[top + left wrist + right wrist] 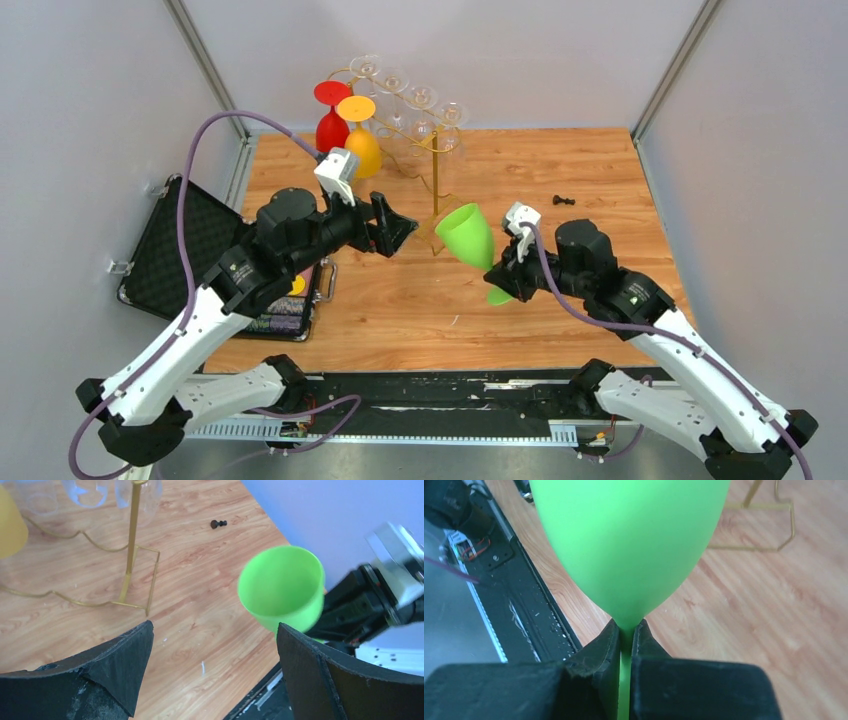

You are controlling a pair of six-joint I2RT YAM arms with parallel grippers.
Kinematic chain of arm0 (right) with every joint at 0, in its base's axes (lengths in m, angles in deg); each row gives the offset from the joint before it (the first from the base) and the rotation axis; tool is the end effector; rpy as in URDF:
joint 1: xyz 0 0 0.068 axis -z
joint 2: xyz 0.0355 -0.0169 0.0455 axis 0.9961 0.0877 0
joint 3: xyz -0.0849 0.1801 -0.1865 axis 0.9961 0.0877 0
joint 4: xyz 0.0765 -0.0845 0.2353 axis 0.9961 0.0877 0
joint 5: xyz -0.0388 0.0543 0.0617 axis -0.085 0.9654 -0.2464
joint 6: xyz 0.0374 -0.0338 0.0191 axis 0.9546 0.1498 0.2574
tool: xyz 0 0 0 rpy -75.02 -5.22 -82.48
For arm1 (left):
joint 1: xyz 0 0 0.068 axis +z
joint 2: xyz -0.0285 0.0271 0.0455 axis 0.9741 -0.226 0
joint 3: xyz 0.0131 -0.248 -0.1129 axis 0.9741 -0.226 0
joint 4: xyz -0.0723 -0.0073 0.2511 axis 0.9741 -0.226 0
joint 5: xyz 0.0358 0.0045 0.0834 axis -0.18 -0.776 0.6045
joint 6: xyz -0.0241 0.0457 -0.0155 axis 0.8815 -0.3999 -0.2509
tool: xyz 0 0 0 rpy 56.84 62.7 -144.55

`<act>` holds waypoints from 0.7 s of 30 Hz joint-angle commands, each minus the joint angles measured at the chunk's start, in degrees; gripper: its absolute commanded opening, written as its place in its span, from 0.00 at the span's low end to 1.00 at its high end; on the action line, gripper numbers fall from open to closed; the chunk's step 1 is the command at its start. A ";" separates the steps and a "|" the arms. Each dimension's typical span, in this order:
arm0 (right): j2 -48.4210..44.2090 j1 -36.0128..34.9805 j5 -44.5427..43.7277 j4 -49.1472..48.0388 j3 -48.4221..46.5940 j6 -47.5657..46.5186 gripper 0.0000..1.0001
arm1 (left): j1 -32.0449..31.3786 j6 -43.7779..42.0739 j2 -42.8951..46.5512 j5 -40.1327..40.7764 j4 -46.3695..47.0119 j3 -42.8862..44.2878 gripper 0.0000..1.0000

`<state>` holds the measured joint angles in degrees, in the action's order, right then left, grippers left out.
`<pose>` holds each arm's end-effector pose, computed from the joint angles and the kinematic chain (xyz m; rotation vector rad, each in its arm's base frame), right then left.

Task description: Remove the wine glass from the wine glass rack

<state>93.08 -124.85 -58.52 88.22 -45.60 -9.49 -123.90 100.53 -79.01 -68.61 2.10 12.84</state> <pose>0.1248 0.1171 0.3458 -0.9040 1.9810 0.7023 0.1319 -0.1386 0.4277 0.3003 1.8266 -0.8615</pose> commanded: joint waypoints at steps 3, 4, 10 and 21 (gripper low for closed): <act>-2.96 -4.70 2.50 -8.38 0.29 -15.75 0.00 | 7.52 9.70 -1.21 -11.05 -4.16 3.38 1.00; -2.59 -5.45 2.40 -8.61 0.05 -16.71 0.00 | 8.08 10.01 -1.65 -12.55 -4.69 3.57 1.00; 0.89 -10.03 -1.75 -10.68 -1.04 -21.84 0.00 | 11.33 11.44 -2.77 -17.88 -7.14 4.31 1.00; 4.91 -14.36 -7.29 -15.83 -2.12 -25.40 0.00 | 14.00 10.86 -4.83 -25.93 -11.45 3.94 1.00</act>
<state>97.84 -138.24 -63.29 78.19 -45.01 -32.26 -110.50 111.06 -83.34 -89.86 -7.78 15.26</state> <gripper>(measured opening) 0.055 0.998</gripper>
